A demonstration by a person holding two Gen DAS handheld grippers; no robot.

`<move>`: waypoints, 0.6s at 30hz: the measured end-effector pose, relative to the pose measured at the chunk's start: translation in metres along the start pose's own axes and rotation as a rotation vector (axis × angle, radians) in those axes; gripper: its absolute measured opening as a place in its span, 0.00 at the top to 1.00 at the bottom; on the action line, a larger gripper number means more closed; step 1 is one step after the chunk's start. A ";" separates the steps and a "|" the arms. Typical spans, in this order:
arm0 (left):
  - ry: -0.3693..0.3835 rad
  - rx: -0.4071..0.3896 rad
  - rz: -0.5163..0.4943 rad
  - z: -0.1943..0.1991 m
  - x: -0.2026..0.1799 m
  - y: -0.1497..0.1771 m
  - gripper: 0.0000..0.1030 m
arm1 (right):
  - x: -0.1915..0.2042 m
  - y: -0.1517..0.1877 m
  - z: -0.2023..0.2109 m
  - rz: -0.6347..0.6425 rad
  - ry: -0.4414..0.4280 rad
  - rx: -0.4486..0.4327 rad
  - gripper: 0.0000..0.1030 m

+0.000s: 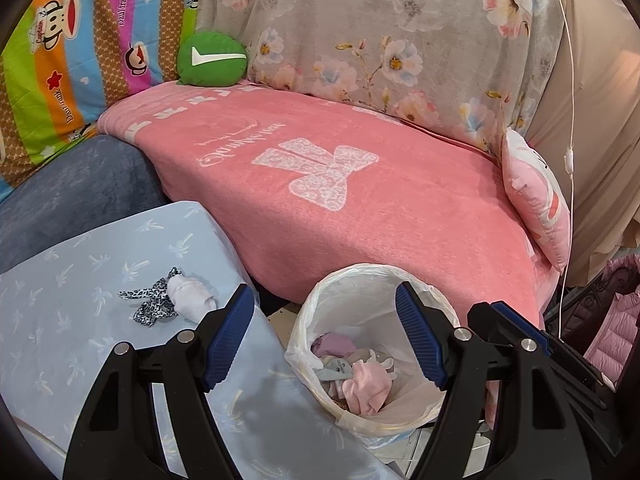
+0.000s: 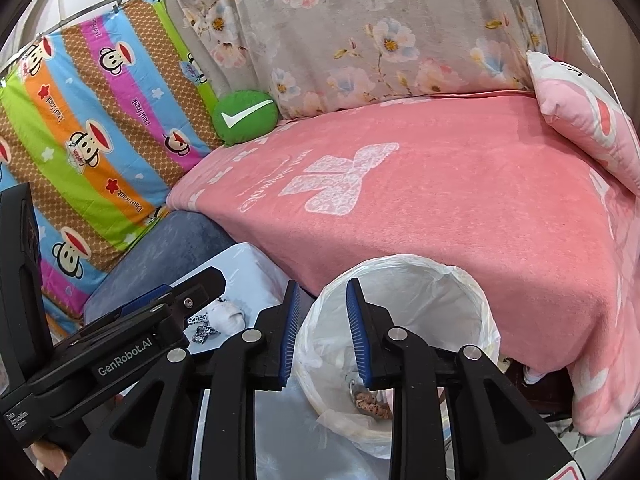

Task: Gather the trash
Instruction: 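Move both tools back to the leopard-print tie and white sock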

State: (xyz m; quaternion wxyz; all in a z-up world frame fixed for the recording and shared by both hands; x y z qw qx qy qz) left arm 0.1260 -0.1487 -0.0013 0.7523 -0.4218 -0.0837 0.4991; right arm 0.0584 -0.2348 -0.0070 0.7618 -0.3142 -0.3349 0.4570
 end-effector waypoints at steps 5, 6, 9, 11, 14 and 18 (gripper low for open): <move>-0.015 -0.005 0.015 0.004 0.014 0.000 0.32 | 0.014 0.003 -0.005 0.019 -0.014 0.012 0.76; -0.018 -0.006 0.019 0.004 0.017 0.000 0.32 | 0.017 0.003 -0.006 0.023 -0.017 0.016 0.76; -0.030 -0.008 0.033 0.006 0.028 0.000 0.32 | 0.028 0.004 -0.010 0.038 -0.027 0.025 0.76; -0.039 -0.008 0.043 0.007 0.035 -0.001 0.32 | 0.034 0.005 -0.012 0.047 -0.034 0.030 0.75; -0.051 -0.010 0.055 0.009 0.045 0.000 0.32 | 0.043 0.006 -0.016 0.058 -0.041 0.034 0.72; -0.074 -0.009 0.077 0.010 0.063 0.000 0.32 | 0.056 0.009 -0.022 0.074 -0.054 0.045 0.69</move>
Point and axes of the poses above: each gripper's, at about its wrist camera, not at the fingertips, and z roughly against the way its jaws point, x to its left, y to its underside, the point moved 6 cm from there along -z, roughly the way its jaws point, and after that the axes turned 8 degrees about z, right-handed, at the moved point
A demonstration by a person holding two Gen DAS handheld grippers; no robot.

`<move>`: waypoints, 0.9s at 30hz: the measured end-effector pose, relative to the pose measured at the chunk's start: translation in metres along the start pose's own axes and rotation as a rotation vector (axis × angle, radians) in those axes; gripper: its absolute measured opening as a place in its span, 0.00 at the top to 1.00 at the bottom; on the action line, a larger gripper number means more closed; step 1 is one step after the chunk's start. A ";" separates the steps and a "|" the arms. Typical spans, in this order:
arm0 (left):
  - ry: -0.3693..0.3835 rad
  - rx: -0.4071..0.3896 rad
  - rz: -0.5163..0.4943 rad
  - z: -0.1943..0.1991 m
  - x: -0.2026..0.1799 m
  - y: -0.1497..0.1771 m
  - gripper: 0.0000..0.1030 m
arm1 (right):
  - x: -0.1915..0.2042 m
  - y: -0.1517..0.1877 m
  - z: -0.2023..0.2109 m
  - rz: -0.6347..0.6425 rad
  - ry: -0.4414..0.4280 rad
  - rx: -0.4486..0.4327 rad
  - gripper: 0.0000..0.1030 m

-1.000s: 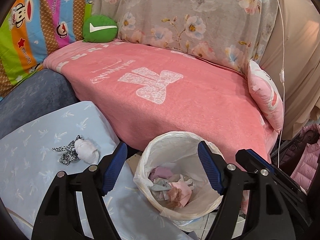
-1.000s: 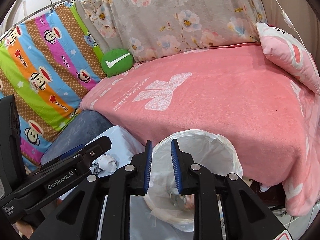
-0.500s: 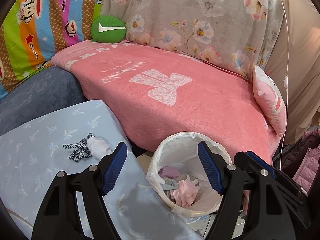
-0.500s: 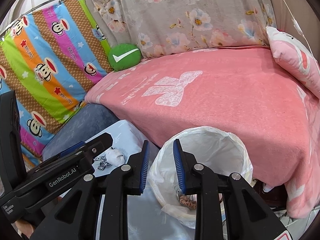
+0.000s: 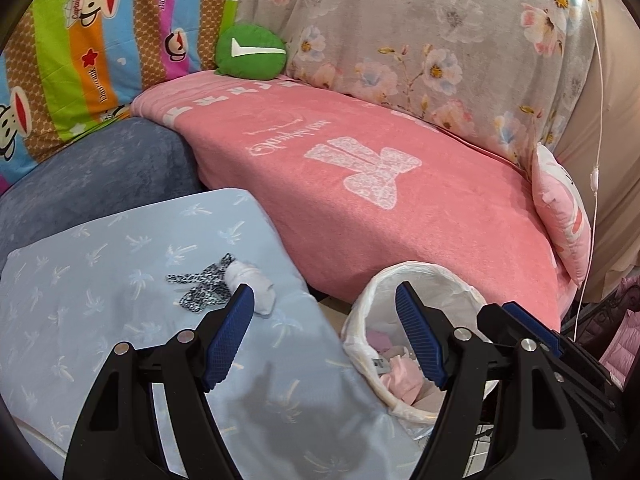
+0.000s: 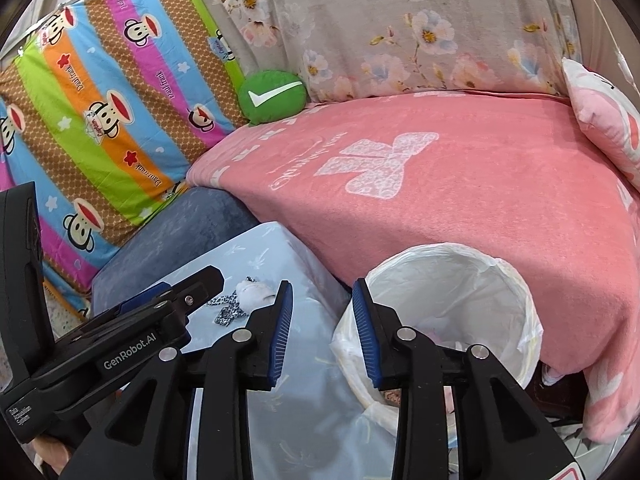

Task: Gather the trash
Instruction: 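Move both tools back to the leopard-print tie and white sock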

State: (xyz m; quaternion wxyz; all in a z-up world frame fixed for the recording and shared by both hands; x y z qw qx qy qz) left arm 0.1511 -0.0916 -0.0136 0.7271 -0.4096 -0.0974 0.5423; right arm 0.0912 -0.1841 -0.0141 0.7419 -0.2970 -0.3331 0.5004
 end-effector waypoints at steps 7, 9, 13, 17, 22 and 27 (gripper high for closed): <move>-0.047 -0.002 0.033 0.001 0.028 0.001 0.32 | 0.022 0.004 -0.014 0.024 -0.028 0.028 0.68; -0.061 -0.004 0.034 0.002 0.035 0.001 0.32 | 0.029 0.005 -0.018 0.030 -0.036 0.036 0.67; -0.083 -0.005 0.043 0.003 0.049 0.002 0.32 | 0.041 0.009 -0.025 0.041 -0.046 0.048 0.63; -0.103 -0.007 0.058 0.004 0.061 0.002 0.32 | 0.054 0.012 -0.036 0.054 -0.055 0.069 0.62; -0.132 -0.005 0.082 0.003 0.080 0.003 0.32 | 0.066 0.016 -0.047 0.068 -0.066 0.091 0.62; -0.162 0.006 0.105 -0.003 0.099 0.006 0.32 | 0.079 0.023 -0.061 0.082 -0.077 0.118 0.62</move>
Point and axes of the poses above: each gripper's, at about its wrist camera, not at the fingertips, and z roughly against the way its jaws point, x to its left, y to its underside, the point moved 6 cm from there along -z, roughly the way its jaws point, and after that the axes turned 8 degrees about z, right-handed, at the moved point
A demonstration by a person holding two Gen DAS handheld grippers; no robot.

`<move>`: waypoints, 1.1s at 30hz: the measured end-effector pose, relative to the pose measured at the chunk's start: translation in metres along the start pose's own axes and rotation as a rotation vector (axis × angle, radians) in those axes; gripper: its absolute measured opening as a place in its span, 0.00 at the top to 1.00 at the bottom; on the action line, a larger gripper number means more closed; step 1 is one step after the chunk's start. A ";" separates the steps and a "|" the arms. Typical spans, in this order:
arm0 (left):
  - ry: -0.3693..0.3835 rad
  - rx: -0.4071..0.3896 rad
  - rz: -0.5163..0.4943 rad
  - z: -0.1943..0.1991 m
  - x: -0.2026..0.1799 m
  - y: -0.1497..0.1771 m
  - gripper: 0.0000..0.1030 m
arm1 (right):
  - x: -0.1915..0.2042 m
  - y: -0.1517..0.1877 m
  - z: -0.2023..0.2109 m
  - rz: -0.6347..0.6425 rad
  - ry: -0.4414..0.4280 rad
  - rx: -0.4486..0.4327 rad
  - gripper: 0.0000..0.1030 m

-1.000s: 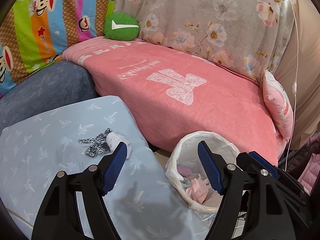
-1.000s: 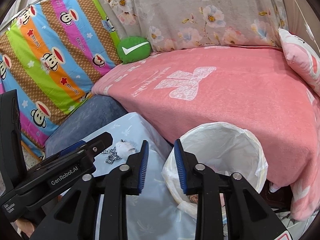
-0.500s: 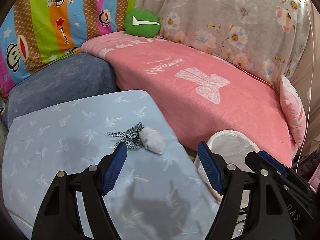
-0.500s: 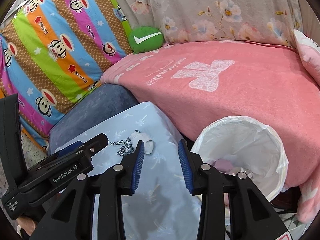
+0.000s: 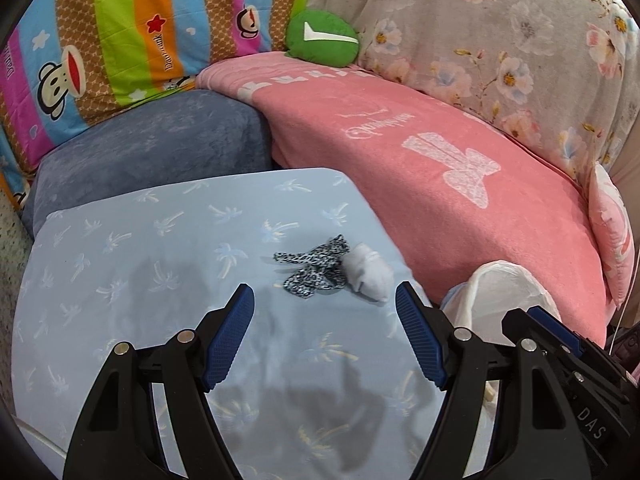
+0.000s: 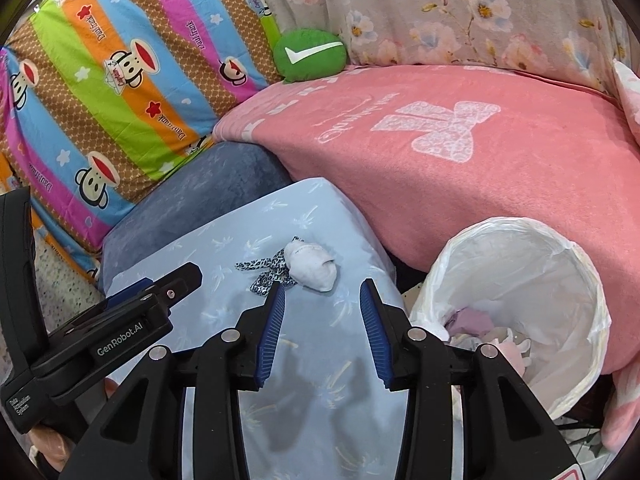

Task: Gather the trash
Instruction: 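Move both tools back to the leopard-print tie and white sock, then grasp the leopard-print hair tie with the left tool while the right tool grasps the white sock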

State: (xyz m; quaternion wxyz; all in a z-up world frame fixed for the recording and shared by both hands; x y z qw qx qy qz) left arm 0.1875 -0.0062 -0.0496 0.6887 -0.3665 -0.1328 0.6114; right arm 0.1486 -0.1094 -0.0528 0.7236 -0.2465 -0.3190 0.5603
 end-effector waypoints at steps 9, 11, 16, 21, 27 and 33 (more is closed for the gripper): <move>-0.072 0.056 0.053 -0.034 0.037 0.000 0.20 | 0.012 0.003 -0.049 0.018 -0.019 0.062 0.57; -0.083 0.074 0.069 -0.045 0.044 0.000 0.18 | 0.012 0.002 -0.065 0.016 -0.019 0.077 0.57; -0.098 0.105 0.080 -0.073 0.051 -0.004 0.18 | 0.010 -0.001 -0.103 0.011 -0.017 0.104 0.52; -0.086 0.137 0.089 -0.103 0.045 -0.008 0.18 | 0.007 -0.003 -0.142 0.005 -0.027 0.144 0.52; -0.061 0.171 0.083 -0.132 0.032 -0.009 0.19 | 0.005 0.001 -0.172 -0.007 -0.047 0.174 0.52; -0.026 0.230 0.095 -0.151 0.025 -0.003 0.43 | 0.007 0.005 -0.181 -0.010 -0.069 0.185 0.68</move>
Point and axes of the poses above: each gripper's, at about its wrist camera, not at the fingertips, and z roughly against the way its jaws point, x to its left, y to its underside, the point moved 6 cm from there along -z, roughly the way its jaws point, and after that the axes turned 8 degrees about z, right-handed, at the moved point
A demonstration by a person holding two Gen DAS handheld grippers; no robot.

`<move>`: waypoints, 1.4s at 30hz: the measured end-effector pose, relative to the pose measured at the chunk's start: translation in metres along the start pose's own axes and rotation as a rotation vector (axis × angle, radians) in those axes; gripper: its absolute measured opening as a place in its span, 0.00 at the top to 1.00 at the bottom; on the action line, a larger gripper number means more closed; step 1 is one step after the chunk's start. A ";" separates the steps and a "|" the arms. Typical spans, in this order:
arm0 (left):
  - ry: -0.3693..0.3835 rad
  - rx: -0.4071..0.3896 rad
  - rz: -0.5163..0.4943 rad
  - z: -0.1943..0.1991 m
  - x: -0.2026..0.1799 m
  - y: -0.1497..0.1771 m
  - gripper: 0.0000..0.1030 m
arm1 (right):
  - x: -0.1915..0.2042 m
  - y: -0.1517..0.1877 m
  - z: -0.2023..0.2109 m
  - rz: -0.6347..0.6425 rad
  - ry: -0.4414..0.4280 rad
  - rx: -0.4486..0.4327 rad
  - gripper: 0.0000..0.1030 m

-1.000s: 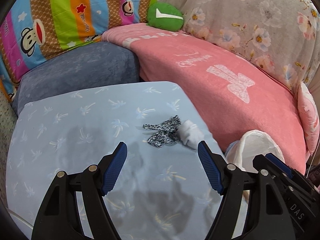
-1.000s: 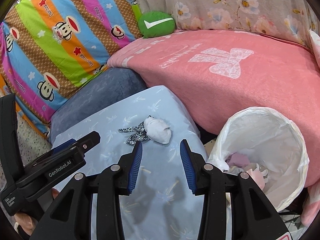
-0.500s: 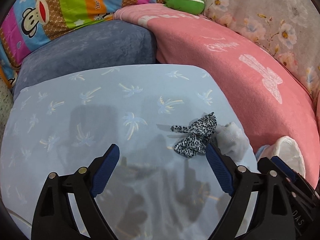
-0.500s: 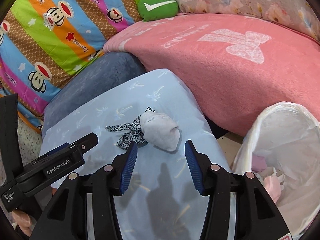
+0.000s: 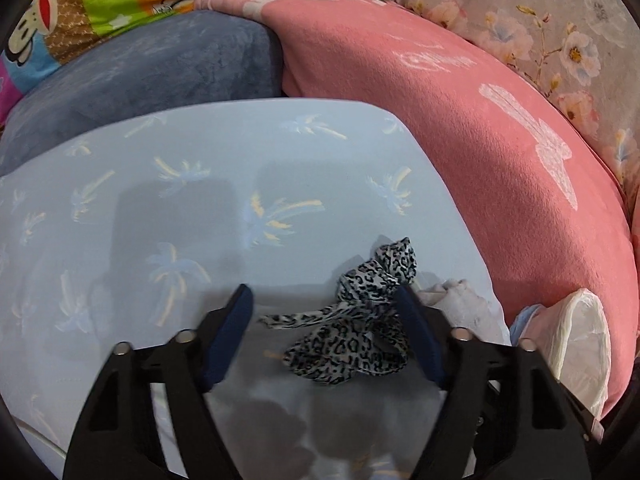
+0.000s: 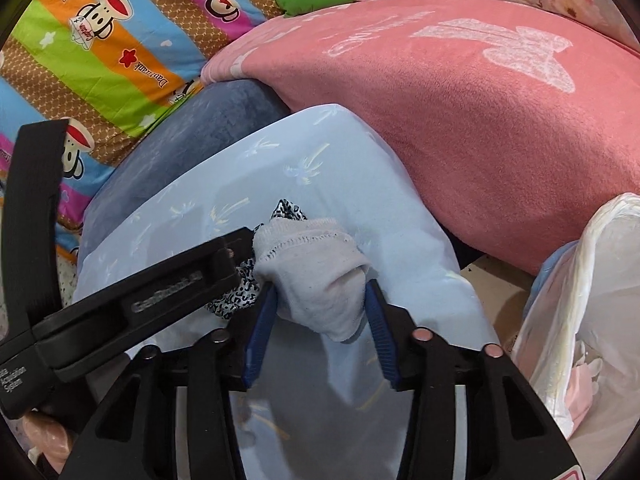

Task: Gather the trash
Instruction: 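Grasp the leopard-print hair tie with the left tool while the right tool grasps the white sock, then carry the leopard-print tie and white sock to the bin with both tools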

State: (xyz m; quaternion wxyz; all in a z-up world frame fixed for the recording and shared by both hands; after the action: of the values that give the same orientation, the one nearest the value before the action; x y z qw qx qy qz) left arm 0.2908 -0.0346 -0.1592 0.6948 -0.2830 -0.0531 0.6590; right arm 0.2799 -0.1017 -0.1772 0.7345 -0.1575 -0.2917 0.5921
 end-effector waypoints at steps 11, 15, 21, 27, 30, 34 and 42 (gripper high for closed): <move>0.021 -0.005 -0.001 0.017 -0.002 0.012 0.97 | 0.006 0.014 0.029 0.017 0.011 -0.015 0.84; 0.012 -0.039 -0.008 0.042 -0.004 0.017 0.97 | 0.011 0.014 0.058 0.018 0.007 -0.056 0.84; 0.002 -0.095 -0.038 0.083 -0.008 0.028 0.97 | 0.017 0.022 0.100 0.019 -0.001 -0.106 0.84; 0.016 -0.135 -0.060 0.113 -0.019 0.037 0.97 | 0.017 0.030 0.140 0.017 0.002 -0.152 0.84; 0.019 -0.158 -0.087 0.127 -0.028 0.044 0.97 | 0.015 0.034 0.160 0.011 0.009 -0.178 0.84; 0.045 -0.179 -0.108 0.142 -0.041 0.051 0.97 | 0.007 0.038 0.181 0.001 0.023 -0.204 0.84; 0.089 -0.194 -0.162 0.159 -0.074 0.067 0.97 | -0.014 0.045 0.216 -0.032 0.050 -0.248 0.84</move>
State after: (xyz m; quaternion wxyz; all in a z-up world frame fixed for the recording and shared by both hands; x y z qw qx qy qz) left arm 0.1509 -0.0549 -0.0361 0.7168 -0.3728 -0.1083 0.5793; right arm 0.1105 -0.1283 -0.0376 0.7258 -0.2574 -0.3466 0.5356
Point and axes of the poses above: each gripper's, at about its wrist camera, not at the fingertips, and z roughly against the way its jaws point, x to its left, y to its underside, the point moved 6 cm from there along -z, roughly the way its jaws point, and after that the axes turned 8 degrees about z, right-handed, at the moved point
